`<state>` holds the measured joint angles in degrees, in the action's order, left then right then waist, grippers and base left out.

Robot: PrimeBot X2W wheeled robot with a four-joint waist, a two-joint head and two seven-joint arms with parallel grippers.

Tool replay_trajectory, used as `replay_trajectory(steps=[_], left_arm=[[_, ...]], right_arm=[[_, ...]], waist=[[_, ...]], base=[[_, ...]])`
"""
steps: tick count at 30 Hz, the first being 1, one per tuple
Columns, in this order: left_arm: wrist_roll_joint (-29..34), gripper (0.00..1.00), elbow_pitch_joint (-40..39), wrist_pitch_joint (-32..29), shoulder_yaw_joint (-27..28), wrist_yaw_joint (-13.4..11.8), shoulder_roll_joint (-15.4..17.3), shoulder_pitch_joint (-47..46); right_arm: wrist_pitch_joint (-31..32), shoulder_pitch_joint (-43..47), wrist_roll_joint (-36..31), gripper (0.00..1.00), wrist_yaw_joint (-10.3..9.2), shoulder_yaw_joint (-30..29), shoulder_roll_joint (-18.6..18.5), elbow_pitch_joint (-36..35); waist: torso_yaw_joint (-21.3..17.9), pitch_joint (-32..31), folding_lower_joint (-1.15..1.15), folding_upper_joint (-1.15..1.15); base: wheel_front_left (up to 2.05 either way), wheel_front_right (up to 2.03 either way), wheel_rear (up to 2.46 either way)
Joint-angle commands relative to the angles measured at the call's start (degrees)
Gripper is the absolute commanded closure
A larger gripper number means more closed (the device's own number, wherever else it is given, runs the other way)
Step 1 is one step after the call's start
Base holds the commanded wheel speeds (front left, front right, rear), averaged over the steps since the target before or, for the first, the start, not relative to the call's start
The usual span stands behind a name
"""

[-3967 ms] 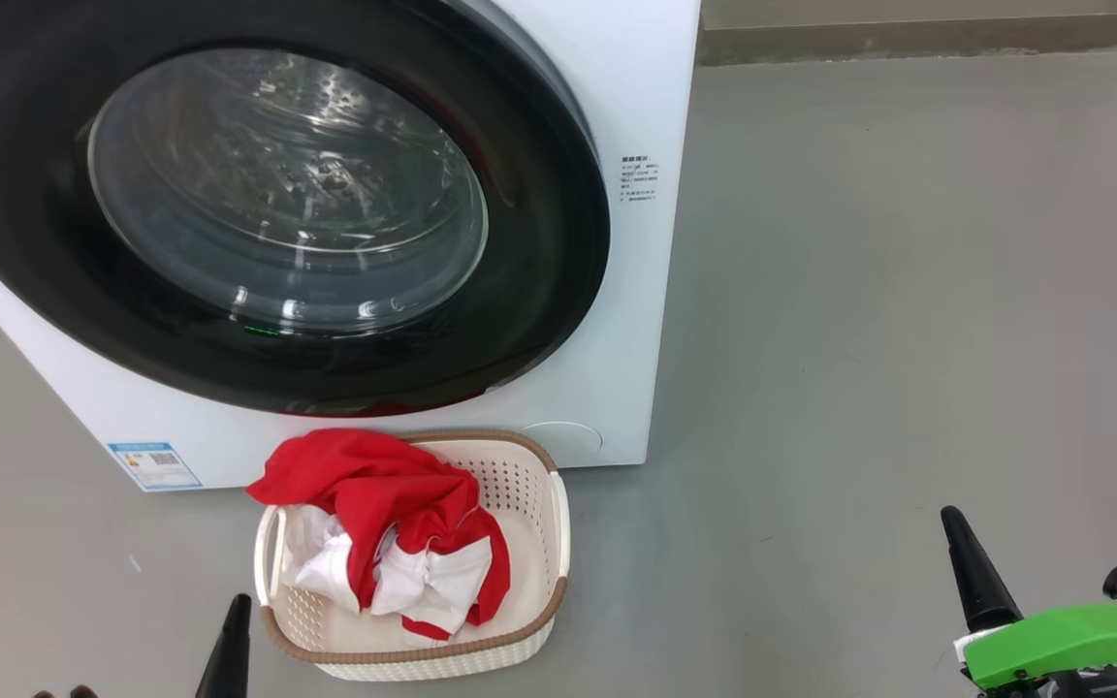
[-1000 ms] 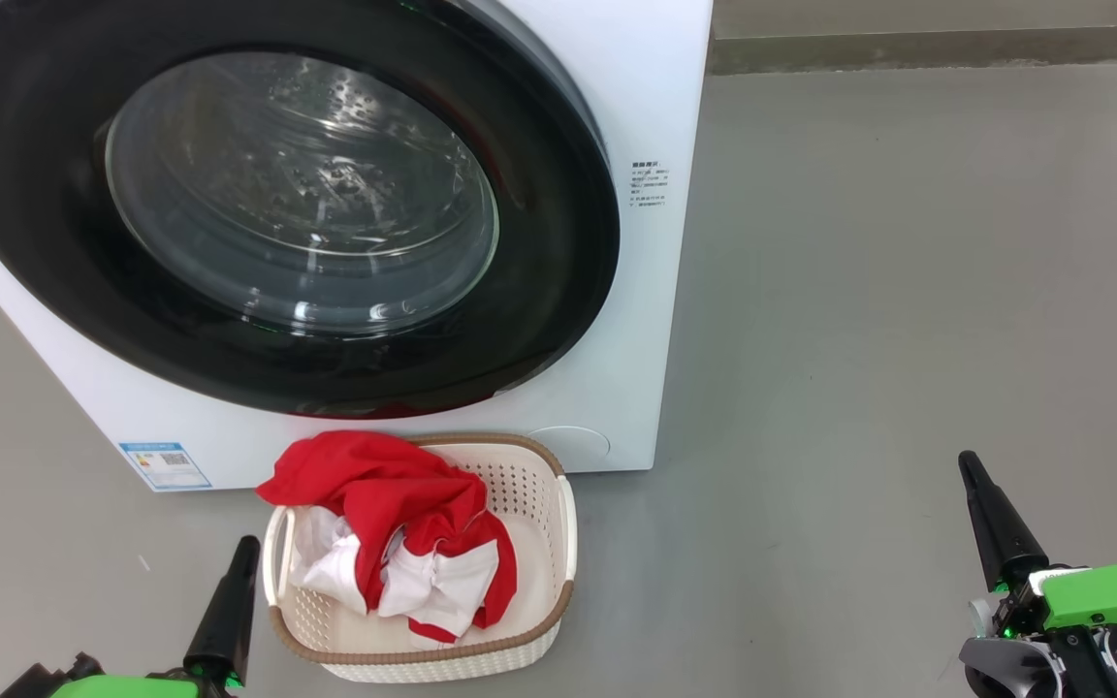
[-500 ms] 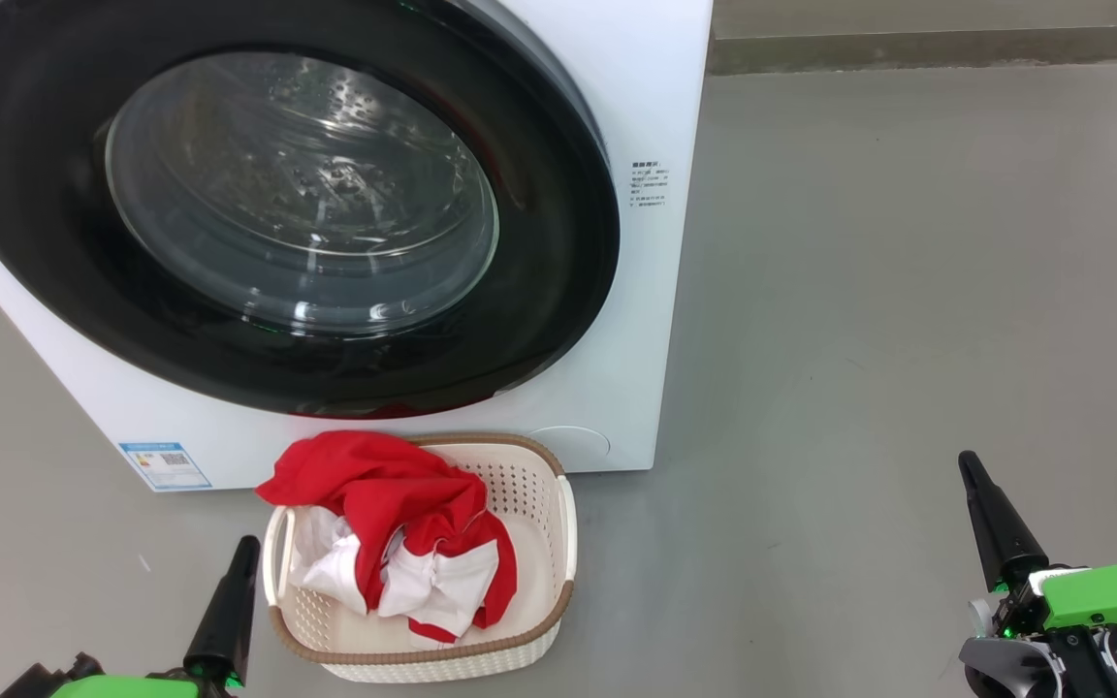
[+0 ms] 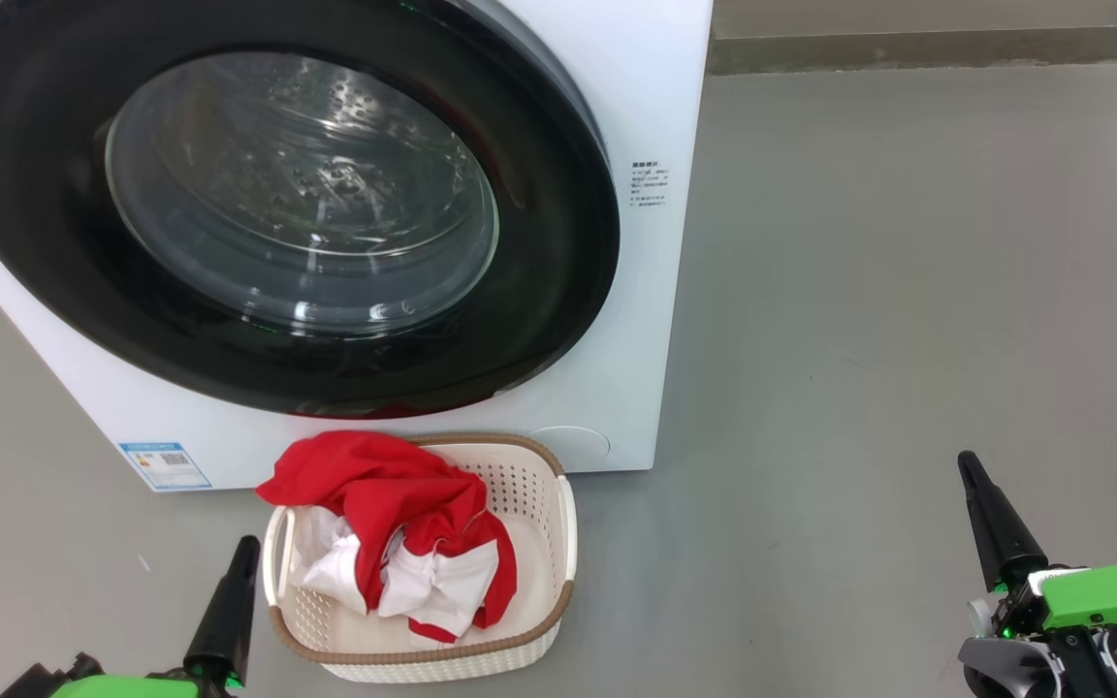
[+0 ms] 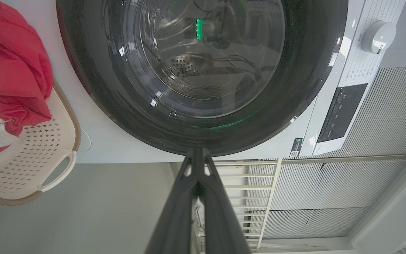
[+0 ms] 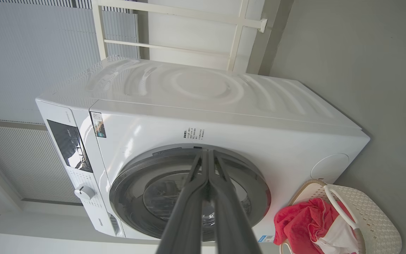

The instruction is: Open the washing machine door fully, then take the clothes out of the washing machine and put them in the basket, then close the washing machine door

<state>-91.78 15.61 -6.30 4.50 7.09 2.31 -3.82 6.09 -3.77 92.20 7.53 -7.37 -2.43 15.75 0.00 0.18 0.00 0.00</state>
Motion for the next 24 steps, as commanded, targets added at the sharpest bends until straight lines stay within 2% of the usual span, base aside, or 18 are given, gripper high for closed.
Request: replay_trajectory(steps=[1, 24], left_arm=[[-0.39, 1.00, -1.57, -0.19, 2.03, 0.40, 0.56, -2.37], [-0.39, 1.00, -1.57, -0.19, 2.02, 0.40, 0.56, -2.37]], right_arm=[[0.40, -2.42, -0.04, 1.00, -0.04, 0.84, -0.49, -1.73], [0.41, -2.42, -0.06, 1.00, -0.04, 0.82, -0.47, -1.73]], waist=[[0.00, 0.00, 0.00, 0.00], [0.00, 0.00, 0.00, 0.00]], base=[[0.00, 0.00, 0.00], [0.00, 0.00, 0.00]])
